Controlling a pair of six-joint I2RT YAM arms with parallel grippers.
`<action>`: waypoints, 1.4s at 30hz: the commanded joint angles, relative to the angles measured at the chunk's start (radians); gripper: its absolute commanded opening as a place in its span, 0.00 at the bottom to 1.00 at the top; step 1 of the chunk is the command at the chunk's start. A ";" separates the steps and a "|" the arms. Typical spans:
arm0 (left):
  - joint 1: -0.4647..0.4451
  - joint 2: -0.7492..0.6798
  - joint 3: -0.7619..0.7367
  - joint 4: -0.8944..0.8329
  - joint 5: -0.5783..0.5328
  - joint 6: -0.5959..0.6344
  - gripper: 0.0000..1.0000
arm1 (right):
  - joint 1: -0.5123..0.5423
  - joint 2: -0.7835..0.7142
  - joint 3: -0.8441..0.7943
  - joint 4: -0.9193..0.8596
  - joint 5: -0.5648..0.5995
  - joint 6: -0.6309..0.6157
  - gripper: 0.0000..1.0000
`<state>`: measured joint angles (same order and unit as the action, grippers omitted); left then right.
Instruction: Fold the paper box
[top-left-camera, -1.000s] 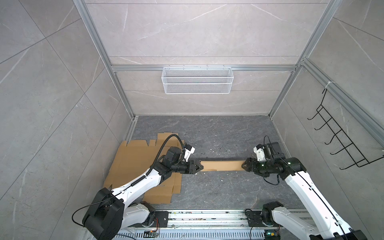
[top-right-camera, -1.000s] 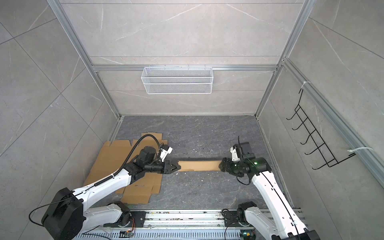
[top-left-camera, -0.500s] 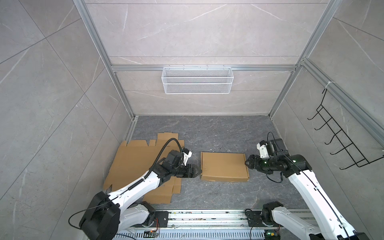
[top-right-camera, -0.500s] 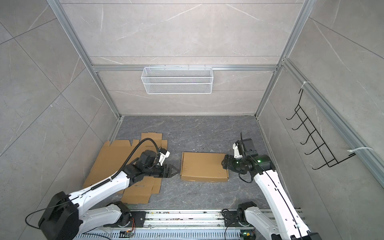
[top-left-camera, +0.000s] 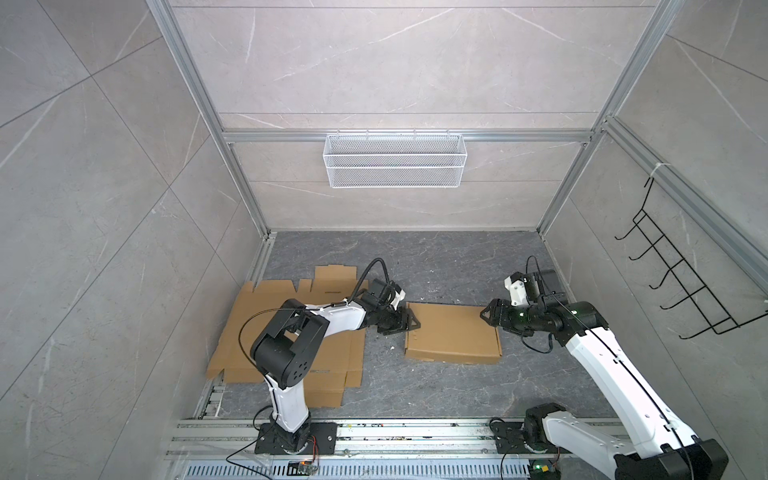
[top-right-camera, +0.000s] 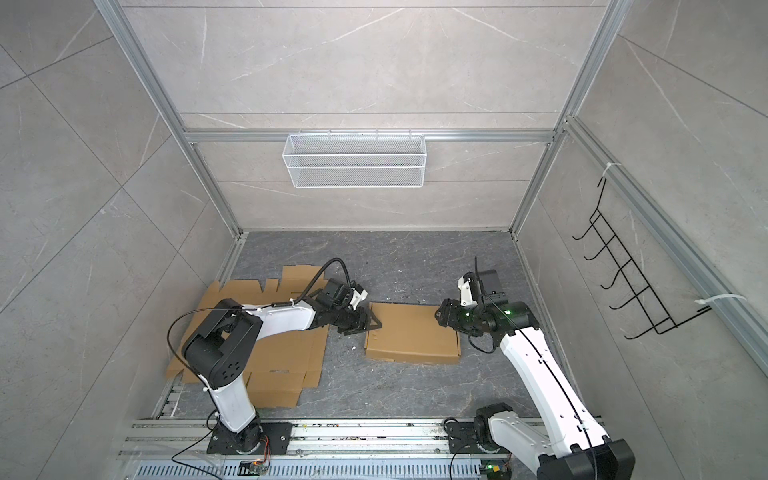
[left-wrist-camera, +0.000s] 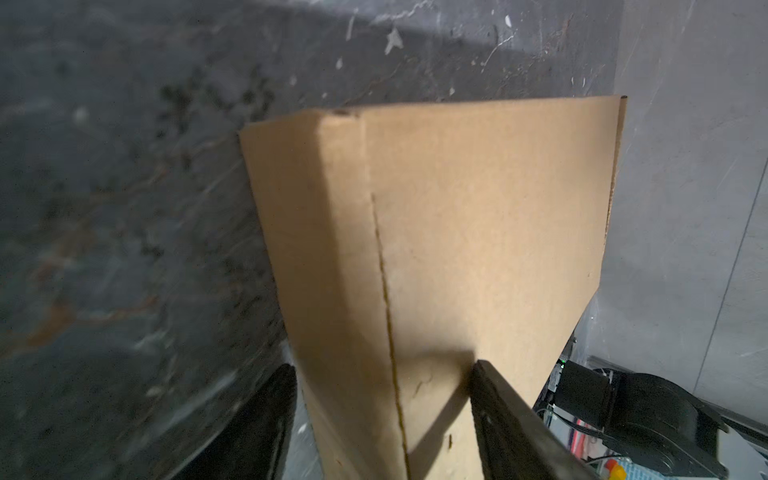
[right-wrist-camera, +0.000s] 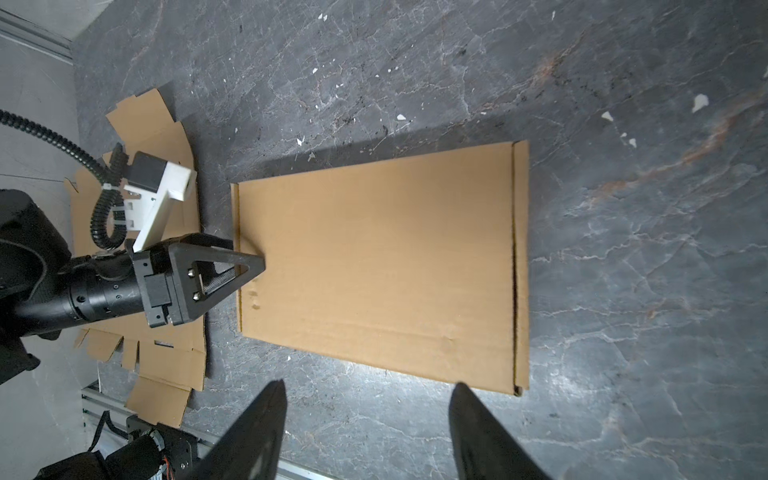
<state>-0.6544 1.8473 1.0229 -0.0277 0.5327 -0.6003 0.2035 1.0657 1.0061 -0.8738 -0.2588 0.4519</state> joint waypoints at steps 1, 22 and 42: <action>-0.060 0.060 0.068 0.032 0.004 -0.036 0.64 | 0.004 0.024 0.030 0.024 -0.003 -0.008 0.64; -0.363 0.443 0.448 0.328 -0.105 -0.645 0.57 | -0.024 0.079 0.173 0.045 0.087 -0.012 0.65; -0.384 0.462 0.558 0.300 -0.159 -0.615 0.74 | -0.056 0.105 0.168 0.087 0.050 -0.043 0.78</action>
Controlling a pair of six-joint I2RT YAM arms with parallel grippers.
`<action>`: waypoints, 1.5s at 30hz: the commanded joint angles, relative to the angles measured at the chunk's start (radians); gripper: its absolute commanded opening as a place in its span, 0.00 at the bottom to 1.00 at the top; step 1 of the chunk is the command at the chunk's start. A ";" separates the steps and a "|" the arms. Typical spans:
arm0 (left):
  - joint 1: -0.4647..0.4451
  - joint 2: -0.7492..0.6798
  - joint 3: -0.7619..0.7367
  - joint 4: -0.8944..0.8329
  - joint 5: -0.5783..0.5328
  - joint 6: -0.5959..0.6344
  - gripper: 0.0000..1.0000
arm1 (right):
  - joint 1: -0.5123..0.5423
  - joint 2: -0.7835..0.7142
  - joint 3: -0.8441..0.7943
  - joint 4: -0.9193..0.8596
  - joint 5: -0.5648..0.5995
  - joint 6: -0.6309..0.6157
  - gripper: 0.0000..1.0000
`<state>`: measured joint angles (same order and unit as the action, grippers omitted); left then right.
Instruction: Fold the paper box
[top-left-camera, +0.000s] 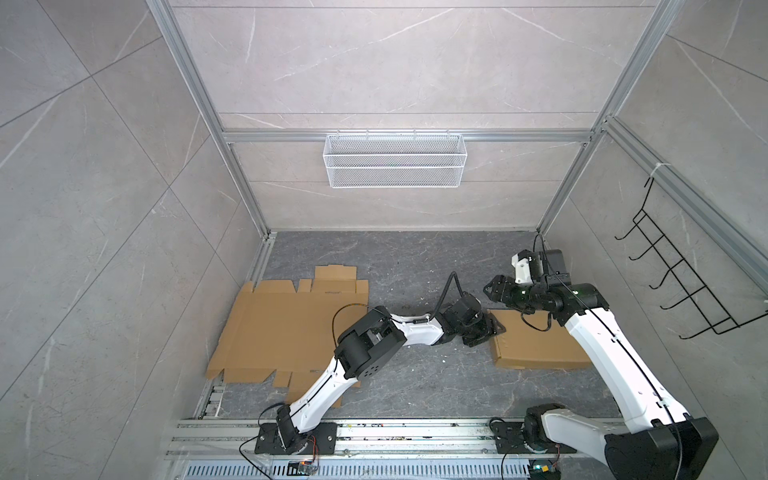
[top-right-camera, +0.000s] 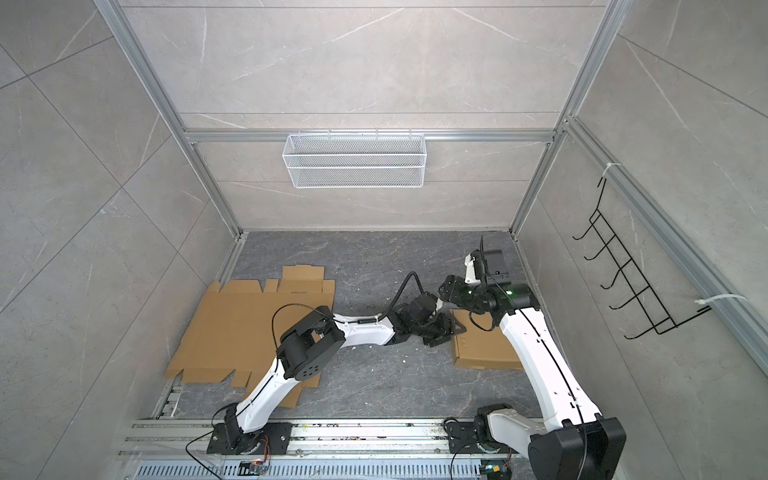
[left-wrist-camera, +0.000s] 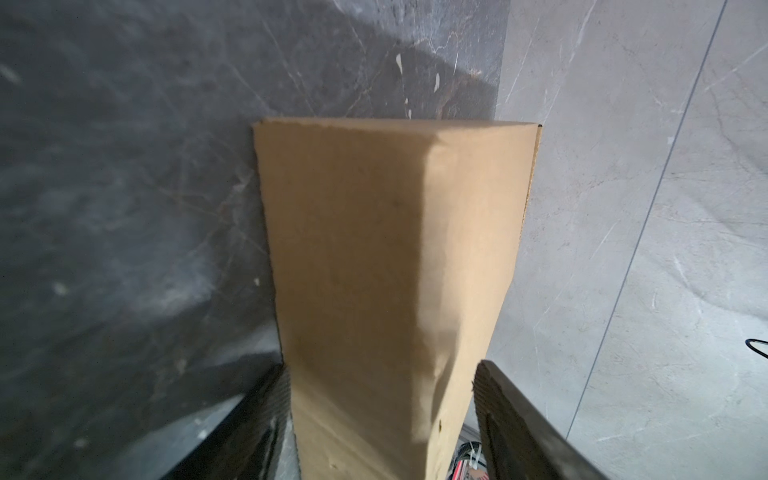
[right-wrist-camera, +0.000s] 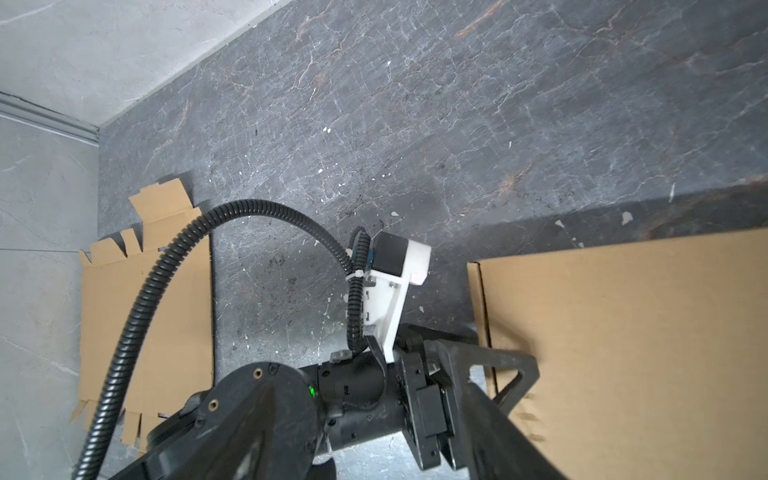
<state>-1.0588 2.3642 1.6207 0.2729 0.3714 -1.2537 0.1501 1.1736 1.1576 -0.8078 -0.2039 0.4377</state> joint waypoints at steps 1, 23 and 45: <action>0.029 -0.097 -0.075 -0.009 -0.004 0.066 0.76 | -0.003 -0.007 0.021 0.023 -0.006 -0.041 0.83; 0.581 -1.042 -0.702 -0.620 -0.437 0.759 0.88 | 0.493 0.391 -0.074 0.529 0.004 0.406 0.59; 1.090 -1.082 -1.166 -0.262 -0.116 0.453 0.54 | 0.801 0.969 0.263 0.729 -0.031 0.638 0.45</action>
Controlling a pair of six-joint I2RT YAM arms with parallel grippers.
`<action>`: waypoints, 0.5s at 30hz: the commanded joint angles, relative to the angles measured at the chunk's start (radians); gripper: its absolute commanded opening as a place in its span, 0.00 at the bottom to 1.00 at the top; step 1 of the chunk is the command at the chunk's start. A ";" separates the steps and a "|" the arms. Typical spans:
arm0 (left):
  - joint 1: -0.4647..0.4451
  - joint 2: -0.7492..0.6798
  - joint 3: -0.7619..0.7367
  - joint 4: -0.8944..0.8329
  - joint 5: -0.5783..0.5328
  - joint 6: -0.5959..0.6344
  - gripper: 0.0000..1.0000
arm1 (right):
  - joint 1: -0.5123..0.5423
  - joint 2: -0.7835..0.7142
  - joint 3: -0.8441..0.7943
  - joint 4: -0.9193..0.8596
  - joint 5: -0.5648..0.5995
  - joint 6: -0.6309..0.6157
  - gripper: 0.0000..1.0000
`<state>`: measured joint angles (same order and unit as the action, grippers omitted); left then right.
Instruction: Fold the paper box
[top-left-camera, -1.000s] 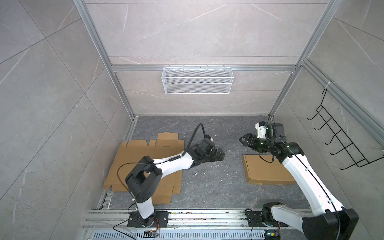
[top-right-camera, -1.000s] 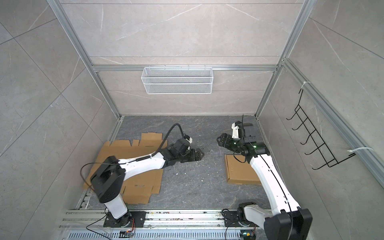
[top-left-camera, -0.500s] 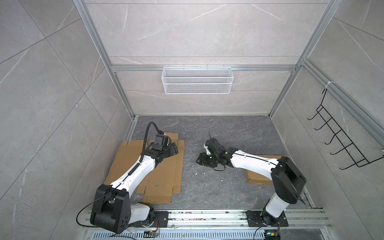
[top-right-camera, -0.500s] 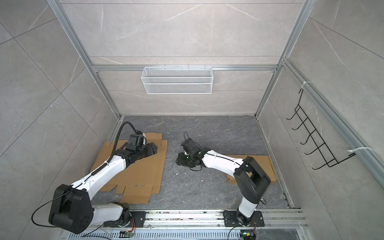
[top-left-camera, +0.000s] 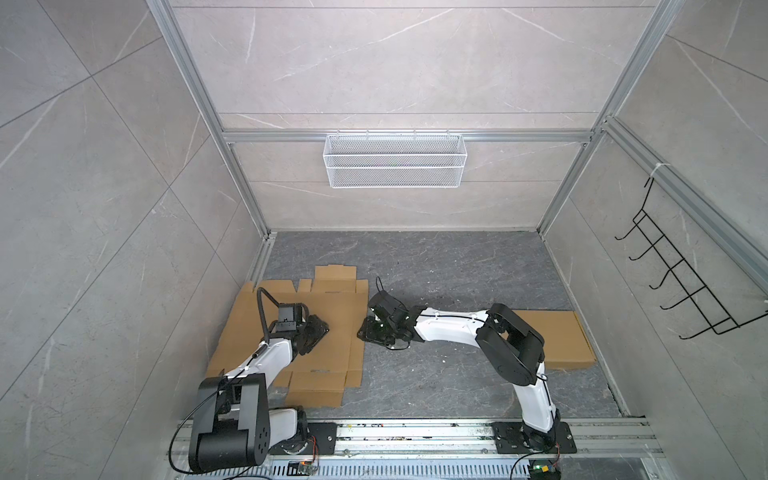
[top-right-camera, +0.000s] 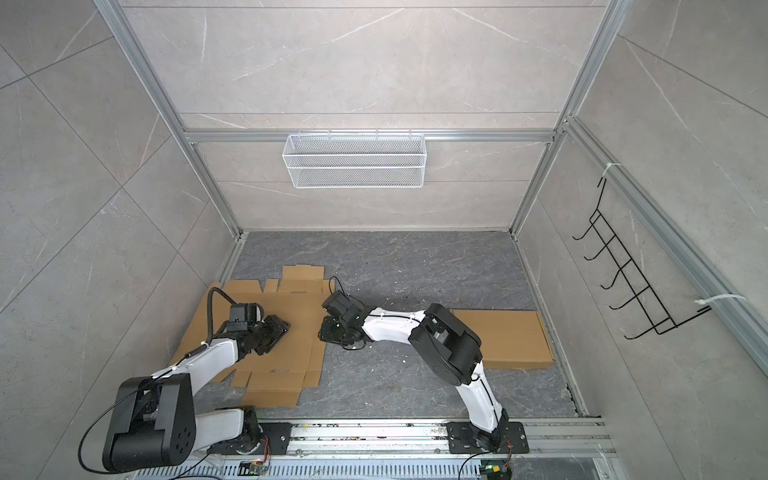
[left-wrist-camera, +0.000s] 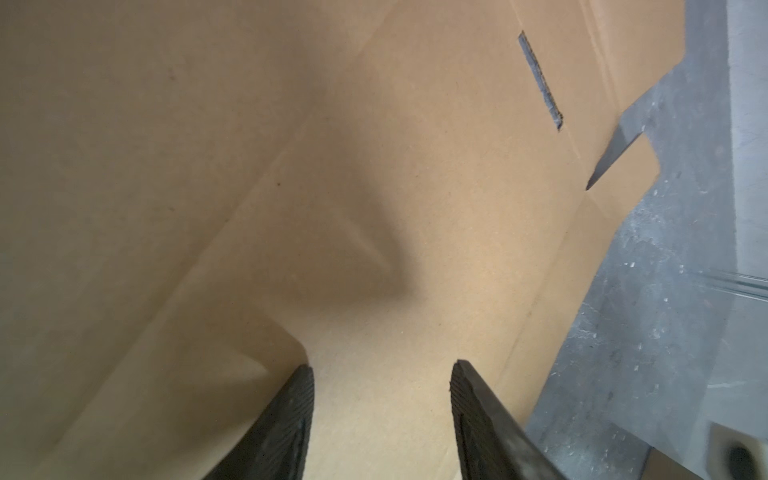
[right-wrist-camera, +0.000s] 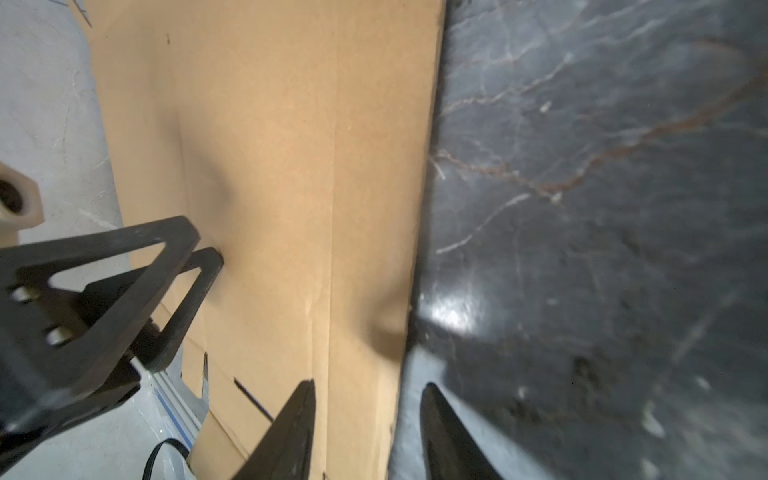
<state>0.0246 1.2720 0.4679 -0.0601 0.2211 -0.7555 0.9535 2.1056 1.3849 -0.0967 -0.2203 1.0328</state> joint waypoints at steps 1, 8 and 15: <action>0.009 0.013 -0.021 0.079 0.034 -0.048 0.54 | -0.002 0.047 0.043 0.016 -0.016 0.049 0.45; 0.011 0.028 -0.055 0.110 0.030 -0.059 0.49 | -0.001 0.083 0.056 0.053 -0.032 0.079 0.47; 0.012 0.027 -0.084 0.136 0.044 -0.077 0.45 | -0.001 0.054 0.008 0.192 -0.050 0.078 0.35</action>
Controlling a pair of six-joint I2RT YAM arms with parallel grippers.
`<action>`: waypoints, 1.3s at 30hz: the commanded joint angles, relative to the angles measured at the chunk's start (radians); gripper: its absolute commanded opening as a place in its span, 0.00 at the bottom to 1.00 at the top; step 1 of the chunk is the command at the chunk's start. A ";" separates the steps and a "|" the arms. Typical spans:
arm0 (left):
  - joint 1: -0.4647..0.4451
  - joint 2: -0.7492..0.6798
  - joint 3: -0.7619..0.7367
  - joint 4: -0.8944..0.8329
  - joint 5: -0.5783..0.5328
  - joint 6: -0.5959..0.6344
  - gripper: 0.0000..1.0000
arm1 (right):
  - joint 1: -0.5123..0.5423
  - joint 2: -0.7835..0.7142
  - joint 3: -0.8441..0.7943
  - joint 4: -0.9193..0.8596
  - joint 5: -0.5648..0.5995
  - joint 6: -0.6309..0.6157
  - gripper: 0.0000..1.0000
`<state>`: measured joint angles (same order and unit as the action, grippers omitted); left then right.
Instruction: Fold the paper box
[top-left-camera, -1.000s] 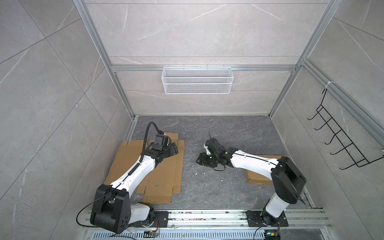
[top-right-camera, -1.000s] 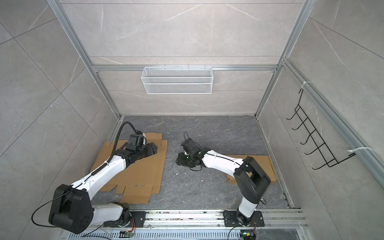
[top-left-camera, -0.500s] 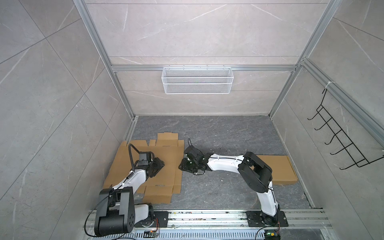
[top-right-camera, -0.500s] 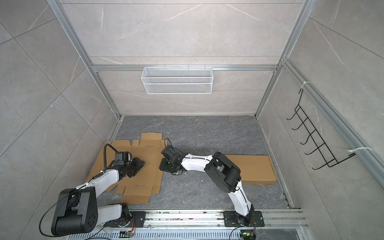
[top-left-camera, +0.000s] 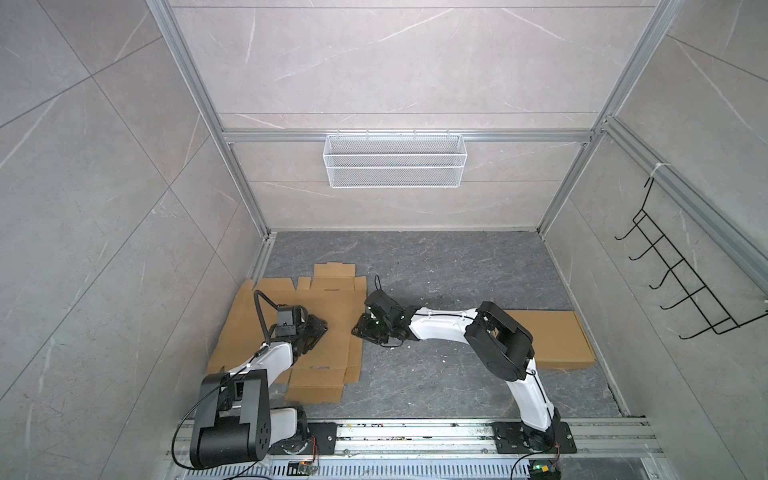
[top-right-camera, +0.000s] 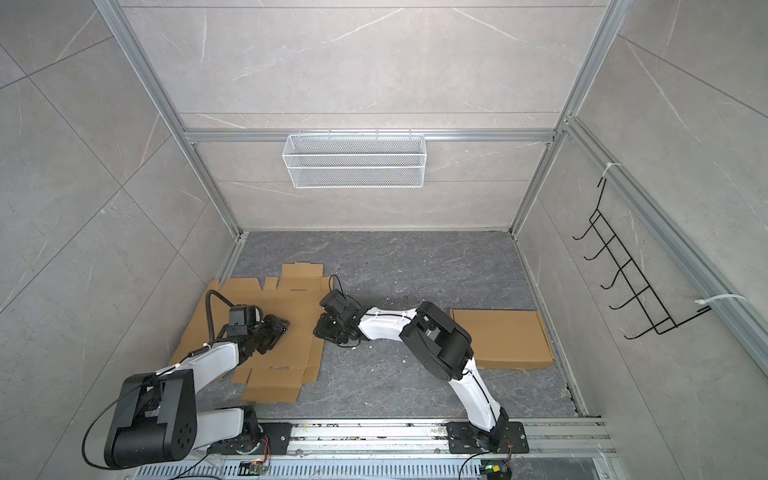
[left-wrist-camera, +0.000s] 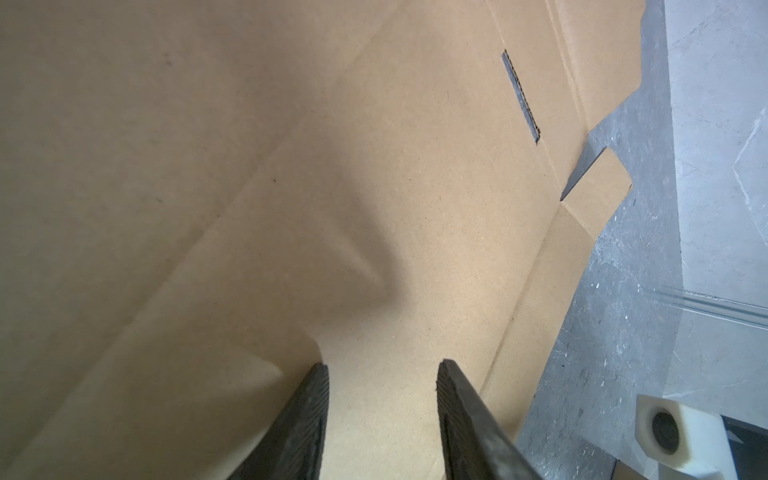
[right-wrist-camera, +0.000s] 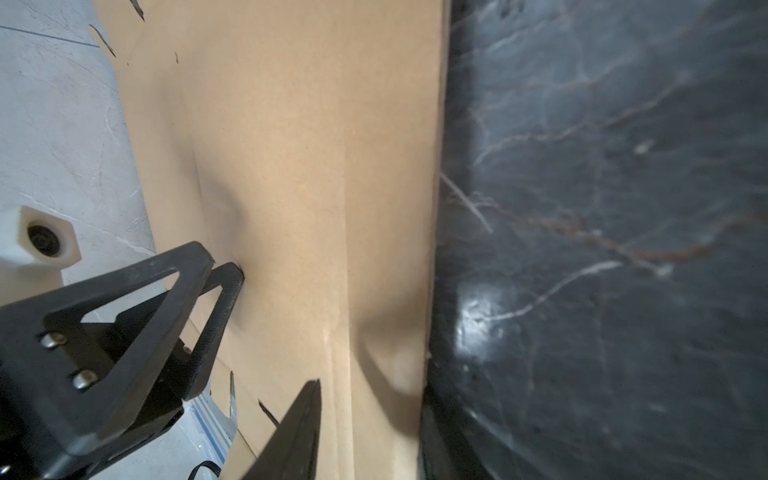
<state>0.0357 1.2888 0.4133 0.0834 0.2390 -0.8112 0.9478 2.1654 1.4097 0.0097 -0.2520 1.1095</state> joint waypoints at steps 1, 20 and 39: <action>0.000 0.009 -0.034 -0.006 0.027 -0.025 0.44 | 0.005 -0.009 -0.017 0.091 -0.012 -0.002 0.34; 0.000 -0.004 -0.056 0.014 0.034 -0.036 0.42 | 0.008 0.006 -0.095 0.249 0.031 0.036 0.24; 0.000 -0.307 0.193 -0.368 0.056 0.073 0.50 | -0.051 -0.121 -0.089 0.023 -0.010 -0.146 0.00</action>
<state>0.0387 1.0286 0.5175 -0.1661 0.2726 -0.8108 0.9260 2.1159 1.3045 0.1440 -0.2390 1.0515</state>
